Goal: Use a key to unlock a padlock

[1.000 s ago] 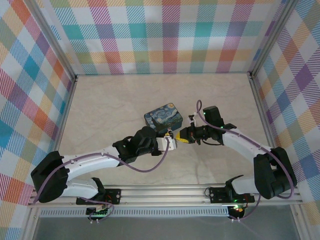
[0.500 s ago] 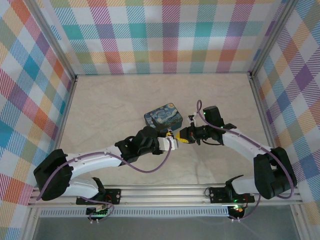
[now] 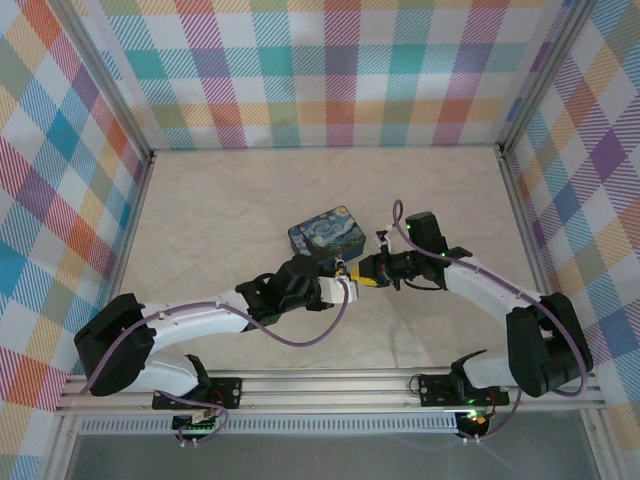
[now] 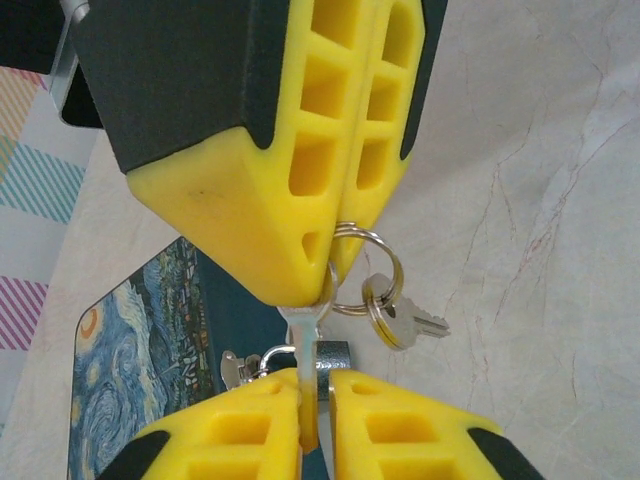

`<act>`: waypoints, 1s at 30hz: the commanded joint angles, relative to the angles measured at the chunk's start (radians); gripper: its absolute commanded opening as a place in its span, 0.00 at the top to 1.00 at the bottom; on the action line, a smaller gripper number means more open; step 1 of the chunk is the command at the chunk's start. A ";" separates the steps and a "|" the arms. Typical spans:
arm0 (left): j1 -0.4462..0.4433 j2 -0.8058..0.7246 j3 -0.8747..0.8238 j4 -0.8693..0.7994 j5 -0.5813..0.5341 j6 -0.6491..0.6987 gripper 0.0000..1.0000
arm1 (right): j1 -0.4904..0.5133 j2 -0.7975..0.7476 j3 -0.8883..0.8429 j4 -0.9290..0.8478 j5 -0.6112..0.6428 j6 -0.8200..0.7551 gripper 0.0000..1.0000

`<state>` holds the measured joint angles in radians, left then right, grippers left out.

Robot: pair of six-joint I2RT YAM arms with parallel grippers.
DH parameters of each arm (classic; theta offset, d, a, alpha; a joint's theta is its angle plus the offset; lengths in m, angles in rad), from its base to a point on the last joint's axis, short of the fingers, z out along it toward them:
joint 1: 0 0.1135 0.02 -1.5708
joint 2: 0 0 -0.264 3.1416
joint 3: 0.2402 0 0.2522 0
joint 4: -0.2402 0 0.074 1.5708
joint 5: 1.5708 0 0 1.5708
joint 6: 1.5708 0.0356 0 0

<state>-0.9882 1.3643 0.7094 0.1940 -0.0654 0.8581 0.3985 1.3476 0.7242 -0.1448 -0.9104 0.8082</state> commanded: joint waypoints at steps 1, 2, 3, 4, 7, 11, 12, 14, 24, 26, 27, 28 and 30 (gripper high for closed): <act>-0.015 0.007 0.019 0.011 0.004 0.000 0.90 | 0.000 0.007 0.026 0.001 -0.021 0.000 1.00; -0.015 0.009 0.022 0.003 0.003 -0.002 0.90 | 0.001 0.008 0.026 -0.001 -0.019 -0.003 1.00; -0.015 0.009 0.023 0.000 0.003 -0.002 0.90 | 0.000 0.008 0.027 -0.004 -0.018 -0.004 1.00; -0.015 0.009 0.025 -0.001 0.002 -0.004 0.89 | 0.002 0.010 0.027 -0.005 -0.017 -0.006 1.00; -0.015 0.009 0.023 0.002 -0.003 -0.008 0.81 | 0.002 0.012 0.028 -0.010 -0.016 -0.009 1.00; -0.017 0.010 0.017 0.018 -0.014 -0.008 0.79 | 0.002 0.015 0.029 -0.020 -0.011 -0.015 1.00; -0.018 0.011 0.016 0.023 -0.017 -0.008 0.78 | 0.001 0.016 0.030 -0.024 -0.011 -0.016 1.00; -0.020 0.013 0.013 0.036 -0.022 -0.008 0.77 | 0.002 0.018 0.034 -0.034 -0.006 -0.023 1.00; -0.029 0.024 0.010 0.061 -0.026 -0.002 0.83 | 0.006 0.025 0.041 -0.042 0.003 -0.023 1.00; -0.032 0.025 0.011 0.064 -0.027 -0.003 0.86 | 0.007 0.028 0.043 -0.041 0.002 -0.023 1.00; -0.033 0.027 0.011 0.064 -0.028 -0.001 0.89 | 0.008 0.029 0.043 -0.042 0.004 -0.024 1.00; -0.035 0.027 0.012 0.064 -0.028 0.000 0.91 | 0.009 0.030 0.044 -0.044 0.007 -0.024 1.00; -0.037 0.029 0.011 0.062 -0.030 0.000 0.94 | 0.010 0.033 0.044 -0.047 0.009 -0.026 1.00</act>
<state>-1.0050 1.3849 0.7094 0.2234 -0.0982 0.8581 0.3996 1.3693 0.7368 -0.1734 -0.8986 0.8001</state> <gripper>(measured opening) 0.067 0.044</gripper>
